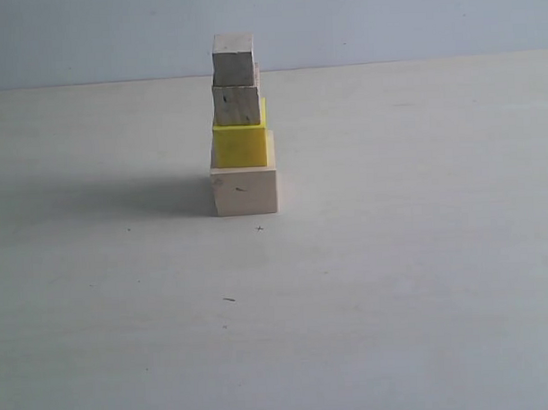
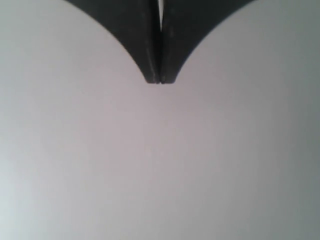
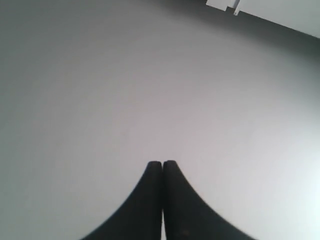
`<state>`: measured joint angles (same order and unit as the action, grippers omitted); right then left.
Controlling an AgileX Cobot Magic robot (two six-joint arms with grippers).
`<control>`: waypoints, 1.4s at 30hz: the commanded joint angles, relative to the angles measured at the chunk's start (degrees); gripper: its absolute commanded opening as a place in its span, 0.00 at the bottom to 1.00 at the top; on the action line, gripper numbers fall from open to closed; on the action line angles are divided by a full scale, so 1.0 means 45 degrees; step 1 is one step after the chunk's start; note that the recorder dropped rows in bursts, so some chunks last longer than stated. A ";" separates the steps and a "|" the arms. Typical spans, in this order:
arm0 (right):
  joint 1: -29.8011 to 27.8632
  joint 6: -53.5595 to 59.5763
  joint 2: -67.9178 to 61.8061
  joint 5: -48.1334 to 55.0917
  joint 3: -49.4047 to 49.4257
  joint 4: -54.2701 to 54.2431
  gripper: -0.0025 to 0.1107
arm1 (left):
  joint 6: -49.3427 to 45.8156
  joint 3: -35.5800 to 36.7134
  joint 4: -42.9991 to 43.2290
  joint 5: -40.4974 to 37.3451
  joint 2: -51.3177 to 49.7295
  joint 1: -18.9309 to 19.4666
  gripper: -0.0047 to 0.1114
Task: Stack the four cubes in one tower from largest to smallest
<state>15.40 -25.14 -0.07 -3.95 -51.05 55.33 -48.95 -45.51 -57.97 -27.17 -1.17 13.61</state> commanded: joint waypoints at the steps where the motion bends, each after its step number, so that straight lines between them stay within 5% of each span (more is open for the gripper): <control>1: -0.0011 -0.2036 0.0016 0.2094 -0.0055 -0.1573 0.02 | 0.1380 0.0053 -0.0057 -0.0305 0.0260 -0.0561 0.04; 7: -0.0011 -0.2823 0.0016 0.7930 -0.0055 -0.5767 0.02 | 0.2067 0.0958 0.0898 -0.0374 0.0260 -0.1801 0.04; 16: -0.0011 1.0634 0.0016 1.0704 -0.0055 -1.7217 0.02 | 0.2998 0.3956 0.1353 -0.0064 0.0260 -0.2743 0.04; 42: -0.0011 1.0579 0.0016 1.2195 -0.0055 -1.7495 0.02 | 0.2946 0.5093 0.1423 -0.0310 0.0260 -0.2798 0.04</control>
<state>15.40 21.85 -0.07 50.74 -51.17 -23.01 -35.78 -22.86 -51.43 -28.36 -0.15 1.40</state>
